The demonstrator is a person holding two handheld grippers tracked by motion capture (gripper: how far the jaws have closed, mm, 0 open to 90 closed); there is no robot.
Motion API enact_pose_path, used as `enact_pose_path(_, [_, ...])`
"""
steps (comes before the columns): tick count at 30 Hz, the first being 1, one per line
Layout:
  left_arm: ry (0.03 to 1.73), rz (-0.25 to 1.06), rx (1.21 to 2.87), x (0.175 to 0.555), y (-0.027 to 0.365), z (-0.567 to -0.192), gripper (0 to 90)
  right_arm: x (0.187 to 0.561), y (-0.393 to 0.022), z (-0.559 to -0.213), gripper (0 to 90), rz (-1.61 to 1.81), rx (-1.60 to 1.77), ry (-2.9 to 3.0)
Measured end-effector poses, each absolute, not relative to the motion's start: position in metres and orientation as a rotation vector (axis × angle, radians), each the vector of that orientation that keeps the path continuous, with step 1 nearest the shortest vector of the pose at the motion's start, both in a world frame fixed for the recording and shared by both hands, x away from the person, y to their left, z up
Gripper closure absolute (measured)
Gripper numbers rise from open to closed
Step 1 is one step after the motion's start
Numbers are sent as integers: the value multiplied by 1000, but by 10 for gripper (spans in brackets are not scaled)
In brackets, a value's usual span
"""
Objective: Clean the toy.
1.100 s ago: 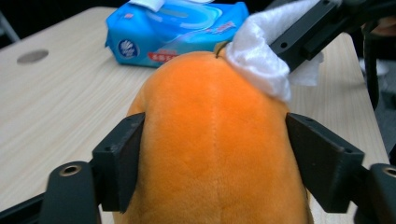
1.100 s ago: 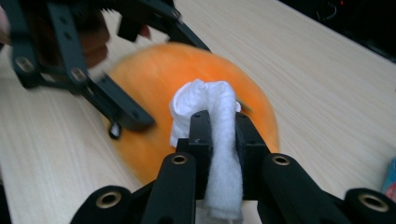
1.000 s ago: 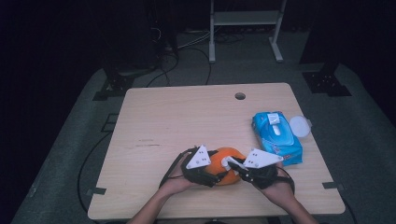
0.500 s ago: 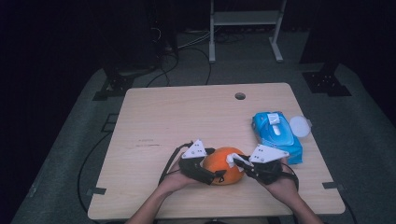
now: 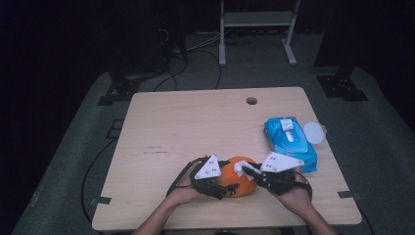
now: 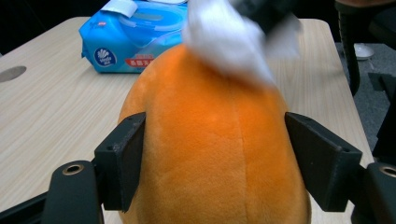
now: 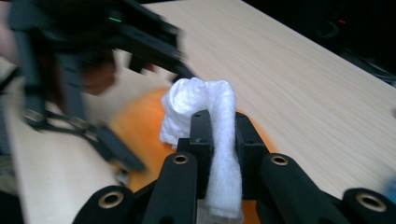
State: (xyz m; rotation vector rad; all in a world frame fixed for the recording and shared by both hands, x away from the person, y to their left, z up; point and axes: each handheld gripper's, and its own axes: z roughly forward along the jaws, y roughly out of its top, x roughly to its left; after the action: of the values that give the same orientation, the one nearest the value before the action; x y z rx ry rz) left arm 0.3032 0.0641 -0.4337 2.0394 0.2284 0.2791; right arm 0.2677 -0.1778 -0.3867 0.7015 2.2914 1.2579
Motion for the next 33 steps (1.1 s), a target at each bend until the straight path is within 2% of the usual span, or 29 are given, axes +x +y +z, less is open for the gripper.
enact_pose_path(4, [251,264,2040,306,69,-435,241,280,-201,-398,803,1163,814,2271])
enact_pose_path(15, [255,227,2028,312,79,-438,223,284,-208,-400,803,1156,843,2298])
enact_pose_path(19, [316,144,2011,317,81,-436,139,280,-200,-401,804,1151,822,2320])
enact_pose_path(25, [311,178,2041,318,82,-437,163,271,-190,-397,805,1219,764,2348])
enact_pose_path(33, [326,188,2029,318,83,-439,177,283,-214,-400,804,1188,861,2314])
